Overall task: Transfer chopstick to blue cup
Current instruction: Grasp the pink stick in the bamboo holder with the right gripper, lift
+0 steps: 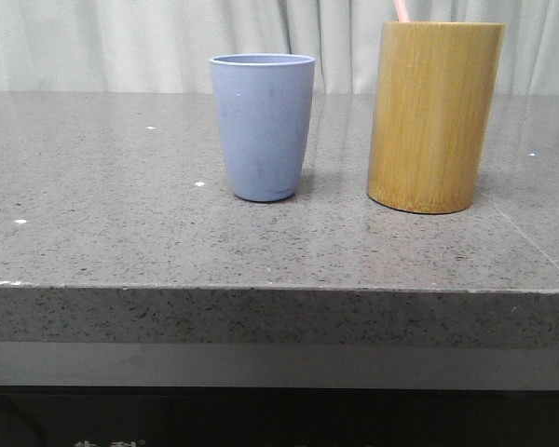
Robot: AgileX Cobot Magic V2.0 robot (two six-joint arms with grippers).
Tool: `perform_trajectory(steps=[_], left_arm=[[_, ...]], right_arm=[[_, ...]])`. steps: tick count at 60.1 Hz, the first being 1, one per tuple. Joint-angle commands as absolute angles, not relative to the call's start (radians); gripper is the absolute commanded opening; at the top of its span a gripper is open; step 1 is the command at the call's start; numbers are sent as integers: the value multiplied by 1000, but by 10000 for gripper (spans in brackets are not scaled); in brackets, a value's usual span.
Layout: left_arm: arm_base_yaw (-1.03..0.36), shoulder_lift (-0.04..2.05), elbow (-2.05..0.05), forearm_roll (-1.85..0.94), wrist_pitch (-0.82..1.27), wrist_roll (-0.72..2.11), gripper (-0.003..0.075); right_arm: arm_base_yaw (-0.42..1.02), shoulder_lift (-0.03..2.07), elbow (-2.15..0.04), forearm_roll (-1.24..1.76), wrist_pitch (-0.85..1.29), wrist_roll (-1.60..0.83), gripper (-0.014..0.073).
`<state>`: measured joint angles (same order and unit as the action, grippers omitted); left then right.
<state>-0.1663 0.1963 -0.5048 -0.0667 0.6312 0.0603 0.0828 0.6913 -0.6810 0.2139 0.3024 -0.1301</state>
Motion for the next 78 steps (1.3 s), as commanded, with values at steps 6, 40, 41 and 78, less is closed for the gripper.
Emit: perform_trajectory(steps=[6, 40, 41, 78], left_arm=[[-165, 193, -526, -76, 537, 50, -19], [-165, 193, -526, -76, 537, 50, -19], [-165, 193, -526, -76, 537, 50, -19], [-165, 193, -526, -76, 537, 50, -19]], right_arm=[[185, 888, -856, 217, 213, -176, 625], [399, 1415, -1241, 204, 148, -211, 602], [399, 1420, -1243, 200, 148, -211, 592], [399, 1404, -1249, 190, 100, -211, -36]])
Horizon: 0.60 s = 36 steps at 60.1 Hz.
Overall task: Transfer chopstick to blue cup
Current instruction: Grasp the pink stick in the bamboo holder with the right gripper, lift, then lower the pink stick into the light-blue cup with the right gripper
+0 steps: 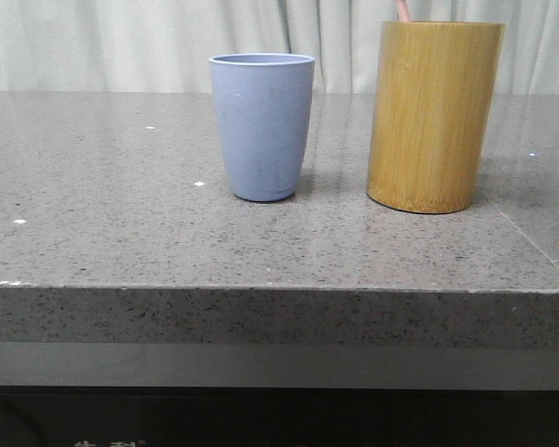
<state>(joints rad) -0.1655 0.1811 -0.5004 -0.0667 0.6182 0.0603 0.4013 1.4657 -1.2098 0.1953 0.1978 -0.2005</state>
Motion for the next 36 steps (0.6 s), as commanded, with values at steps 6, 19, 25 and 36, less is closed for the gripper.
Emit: perform_trajectory(steps=[6, 19, 25, 36], left_arm=[[-165, 193, -526, -76, 537, 50, -19], [-165, 193, -526, -76, 537, 50, -19], [-165, 193, -526, -76, 537, 50, -19], [-165, 193, -526, -76, 537, 50, -19]], right_arm=[[399, 1354, -1251, 190, 80, -211, -36], [404, 1212, -1251, 195, -50, -211, -36], [411, 1168, -1251, 224, -117, -211, -36], [488, 1169, -1254, 238, -160, -211, -36]])
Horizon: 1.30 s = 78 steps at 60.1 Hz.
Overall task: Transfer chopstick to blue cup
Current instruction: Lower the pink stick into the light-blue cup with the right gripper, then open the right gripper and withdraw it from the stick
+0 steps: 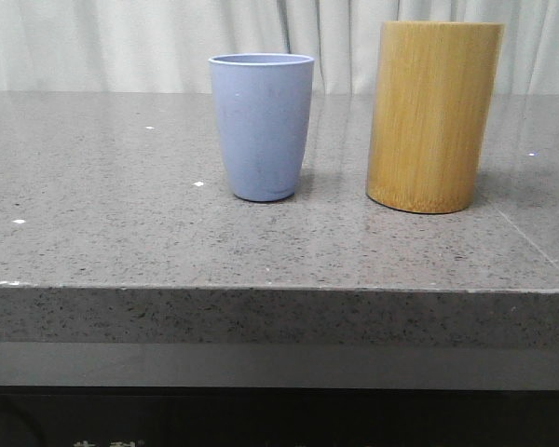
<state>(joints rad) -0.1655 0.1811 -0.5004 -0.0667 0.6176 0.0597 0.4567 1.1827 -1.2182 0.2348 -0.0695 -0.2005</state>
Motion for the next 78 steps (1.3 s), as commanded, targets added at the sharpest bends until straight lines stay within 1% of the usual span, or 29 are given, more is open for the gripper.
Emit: perform_trajectory(steps=[1, 17, 25, 36, 41, 46, 51, 57, 72, 78], left_arm=[[-165, 193, -526, -76, 537, 50, -19], [-165, 193, -526, -76, 537, 50, -19], [-165, 193, -526, -76, 537, 50, -19], [-165, 193, -526, -76, 537, 50, -19], [-165, 193, -526, -76, 537, 50, -19], [-165, 193, -526, -76, 537, 50, -19], [-165, 193, -526, -76, 537, 50, -19], [-165, 193, -526, -76, 537, 50, -19], [-165, 193, -526, -76, 537, 50, -19], [-165, 193, -526, -76, 537, 50, -19]], right_arm=[[496, 1173, -1254, 238, -163, -211, -36], [659, 1299, -1254, 239, -264, -211, -36], [673, 1383, -1254, 239, -305, -211, -34], [673, 1475, -1254, 240, -303, -211, -29], [673, 1509, -1253, 243, -300, -211, 21], [673, 1530, -1253, 250, -291, -211, 102], [673, 1537, -1253, 251, -280, -211, 161], [673, 1534, -1253, 251, -279, -211, 190], [668, 1453, -1257, 251, -239, -211, 189], [642, 1407, -1297, 254, -101, -211, 155]])
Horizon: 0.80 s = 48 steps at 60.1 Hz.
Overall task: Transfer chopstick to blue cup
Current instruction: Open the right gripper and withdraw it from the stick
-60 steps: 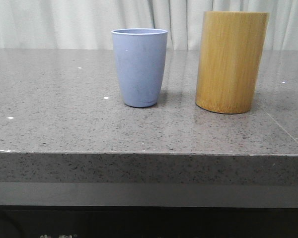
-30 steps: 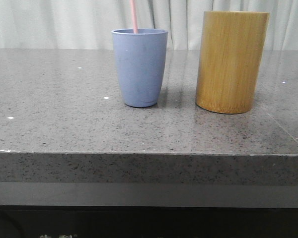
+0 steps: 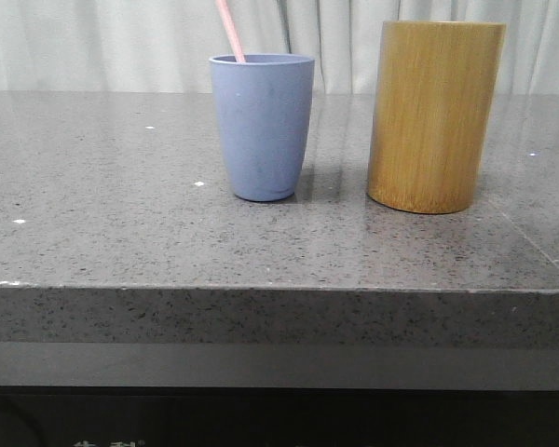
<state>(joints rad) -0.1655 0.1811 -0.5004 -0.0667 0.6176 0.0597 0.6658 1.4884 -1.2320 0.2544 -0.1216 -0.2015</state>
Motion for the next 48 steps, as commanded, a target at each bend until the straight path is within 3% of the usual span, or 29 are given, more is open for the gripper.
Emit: perform_trajectory(steps=[1, 19, 32, 48], left_arm=[[-165, 193, -526, -76, 537, 50, -19], [-165, 193, -526, -76, 537, 50, -19], [-165, 193, -526, -76, 537, 50, -19], [-165, 193, -526, -76, 537, 50, -19]], right_arm=[[636, 1402, -1306, 255, -73, -211, 147], [420, 1303, -1485, 262, 432, -207, -80], [240, 1189, -1418, 262, 580, -177, -87], [171, 924, -1056, 262, 465, -178, -87]])
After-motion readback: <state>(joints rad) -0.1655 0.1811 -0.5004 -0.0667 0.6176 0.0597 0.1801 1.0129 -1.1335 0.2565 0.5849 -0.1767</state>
